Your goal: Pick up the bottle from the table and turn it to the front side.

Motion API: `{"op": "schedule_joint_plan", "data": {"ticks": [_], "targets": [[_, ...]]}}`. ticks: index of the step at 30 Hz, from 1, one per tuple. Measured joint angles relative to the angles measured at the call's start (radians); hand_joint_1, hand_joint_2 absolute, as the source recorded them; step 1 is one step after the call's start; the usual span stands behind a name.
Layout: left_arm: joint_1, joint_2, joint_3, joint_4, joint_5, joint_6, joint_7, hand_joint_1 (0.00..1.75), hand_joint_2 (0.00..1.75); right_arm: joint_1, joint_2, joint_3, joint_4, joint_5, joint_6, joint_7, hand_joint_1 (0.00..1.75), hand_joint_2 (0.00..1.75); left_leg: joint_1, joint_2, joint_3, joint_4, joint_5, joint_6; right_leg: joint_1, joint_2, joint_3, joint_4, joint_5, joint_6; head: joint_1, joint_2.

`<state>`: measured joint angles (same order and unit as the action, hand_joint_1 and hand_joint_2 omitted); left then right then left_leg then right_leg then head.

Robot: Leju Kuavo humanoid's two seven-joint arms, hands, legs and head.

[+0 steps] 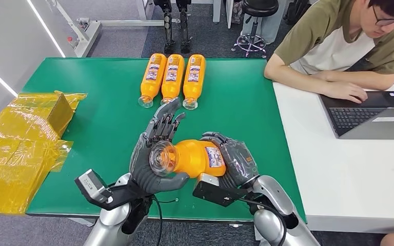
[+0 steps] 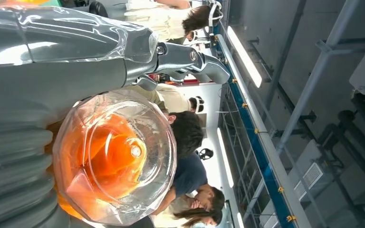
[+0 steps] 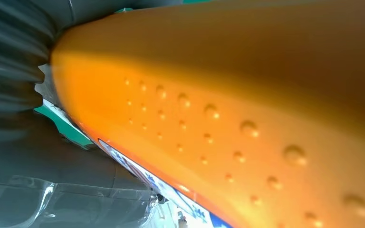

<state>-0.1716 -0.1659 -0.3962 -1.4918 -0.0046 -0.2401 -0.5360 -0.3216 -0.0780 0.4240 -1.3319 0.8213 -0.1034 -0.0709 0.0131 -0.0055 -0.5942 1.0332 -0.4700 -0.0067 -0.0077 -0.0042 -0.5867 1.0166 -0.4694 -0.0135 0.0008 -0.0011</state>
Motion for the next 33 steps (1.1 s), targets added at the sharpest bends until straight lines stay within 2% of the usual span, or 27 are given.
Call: {"op": "schedule_joint_plan", "data": {"ticks": [11,12,15,16,25,33], "targets": [[0.0,0.011,0.0,0.014,-0.043,0.024,0.068,0.02,1.75,-0.016,-0.006,0.028,0.042,-0.019,0.003,-0.011,1.75,1.75,0.0,0.0,0.0,0.0,0.0,0.0,0.0,0.0,0.0,0.0,0.0,0.0,0.0,0.0],[-0.001,0.013,0.0,0.018,-0.047,0.026,0.07,0.27,1.75,-0.018,-0.007,0.031,0.048,-0.022,0.003,-0.012,1.75,1.75,0.0,0.0,0.0,0.0,0.0,0.0,0.0,0.0,0.0,0.0,0.0,0.0,0.0,0.0],[-0.005,0.016,0.0,0.03,-0.062,0.033,0.077,1.55,1.75,-0.02,-0.007,0.036,0.061,-0.026,0.003,-0.014,1.75,1.75,0.0,0.0,0.0,0.0,0.0,0.0,0.0,0.0,0.0,0.0,0.0,0.0,0.0,0.0],[-0.007,0.017,0.0,0.034,-0.068,0.038,0.082,1.75,1.75,-0.02,-0.007,0.037,0.065,-0.027,0.002,-0.014,1.75,1.75,0.0,0.0,0.0,0.0,0.0,0.0,0.0,0.0,0.0,0.0,0.0,0.0,0.0,0.0],[-0.016,0.017,-0.006,0.058,-0.105,0.063,0.096,1.75,1.75,-0.02,-0.004,0.037,0.078,-0.041,-0.018,-0.018,1.75,1.75,0.0,0.0,0.0,0.0,0.0,0.0,0.0,0.0,0.0,0.0,0.0,0.0,0.0,0.0],[-0.047,0.014,-0.019,0.06,-0.114,0.078,0.103,1.75,1.75,-0.021,0.029,0.036,0.079,-0.053,-0.023,-0.021,1.75,1.75,0.0,0.0,0.0,0.0,0.0,0.0,0.0,0.0,0.0,0.0,0.0,0.0,0.0,0.0]]}}
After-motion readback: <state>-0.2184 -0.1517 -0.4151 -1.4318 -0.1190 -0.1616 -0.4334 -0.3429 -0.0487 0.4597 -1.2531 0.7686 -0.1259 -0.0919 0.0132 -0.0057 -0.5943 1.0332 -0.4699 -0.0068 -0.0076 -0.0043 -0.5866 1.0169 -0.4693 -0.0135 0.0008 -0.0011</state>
